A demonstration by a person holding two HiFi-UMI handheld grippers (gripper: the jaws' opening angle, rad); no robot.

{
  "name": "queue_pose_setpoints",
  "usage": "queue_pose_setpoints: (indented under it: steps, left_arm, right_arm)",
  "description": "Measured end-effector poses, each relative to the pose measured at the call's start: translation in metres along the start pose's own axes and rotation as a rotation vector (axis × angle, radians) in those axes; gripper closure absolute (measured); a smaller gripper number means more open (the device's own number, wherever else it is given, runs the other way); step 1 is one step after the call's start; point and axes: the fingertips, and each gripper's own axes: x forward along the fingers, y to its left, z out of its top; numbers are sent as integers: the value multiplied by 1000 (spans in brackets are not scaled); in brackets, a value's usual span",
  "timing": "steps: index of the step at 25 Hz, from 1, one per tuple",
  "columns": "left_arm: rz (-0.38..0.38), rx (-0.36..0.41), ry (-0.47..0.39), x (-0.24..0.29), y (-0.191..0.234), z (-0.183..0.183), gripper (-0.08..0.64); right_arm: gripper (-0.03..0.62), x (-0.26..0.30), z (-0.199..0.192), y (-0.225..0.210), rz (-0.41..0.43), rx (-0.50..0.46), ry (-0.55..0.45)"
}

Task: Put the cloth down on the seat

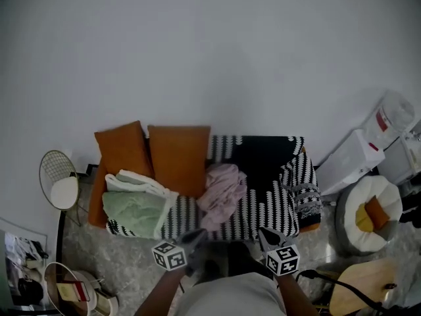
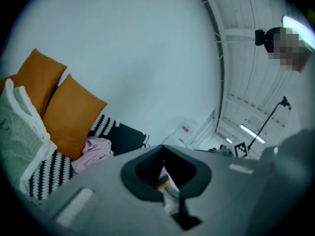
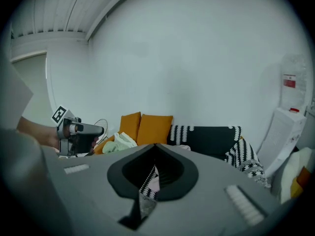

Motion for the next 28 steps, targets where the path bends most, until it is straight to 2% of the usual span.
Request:
queue_pose_setpoints:
  steps: [8, 15, 21, 28]
  left_arm:
    - [-10, 79, -8, -18, -42, -12, 561]
    - [5, 160, -13, -1, -85, -20, 561]
    - [15, 175, -43, 15, -118, -19, 561]
    - [20, 198, -33, 29, -137, -31, 560]
  right_arm:
    - [588, -47, -3, -3, -14, -11, -41]
    - [588, -65, 2, -24, 18, -25, -62]
    - [588, -86, 13, -34, 81, -106, -71]
    - [588, -105, 9, -55, 80, -115, -73]
